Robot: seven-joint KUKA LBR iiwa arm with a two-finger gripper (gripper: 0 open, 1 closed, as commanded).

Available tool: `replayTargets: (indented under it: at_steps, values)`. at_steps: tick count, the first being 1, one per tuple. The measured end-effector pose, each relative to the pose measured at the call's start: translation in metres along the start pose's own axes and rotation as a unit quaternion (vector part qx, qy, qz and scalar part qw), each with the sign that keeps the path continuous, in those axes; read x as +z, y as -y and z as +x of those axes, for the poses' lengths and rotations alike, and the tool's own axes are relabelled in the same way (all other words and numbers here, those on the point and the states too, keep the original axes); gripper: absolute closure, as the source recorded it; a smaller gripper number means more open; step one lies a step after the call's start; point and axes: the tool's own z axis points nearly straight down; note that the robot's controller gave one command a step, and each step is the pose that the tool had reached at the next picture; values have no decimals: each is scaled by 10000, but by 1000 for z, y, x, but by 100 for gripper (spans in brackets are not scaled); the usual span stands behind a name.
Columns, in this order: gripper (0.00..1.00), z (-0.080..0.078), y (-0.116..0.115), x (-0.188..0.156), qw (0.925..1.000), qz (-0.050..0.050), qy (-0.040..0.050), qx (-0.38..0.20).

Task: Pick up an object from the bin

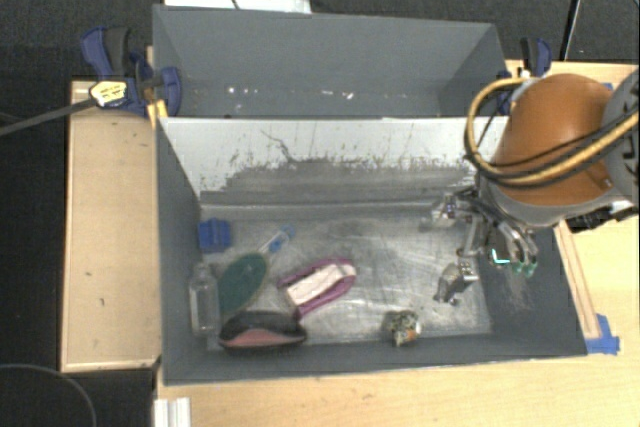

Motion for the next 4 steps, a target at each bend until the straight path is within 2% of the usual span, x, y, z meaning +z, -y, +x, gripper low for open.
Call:
replayTargets:
  at_steps: [1, 2, 3, 4]
  values:
    - [0, -48, -69, 112, 9991, -2, 65, 420]
    - [0, -4, -142, 102, 9985, -11, 24, -546]
    - [100, -4, -140, 102, 9986, 0, 28, -537]
    - [100, 6, -142, 38, 9987, -6, 55, -510]
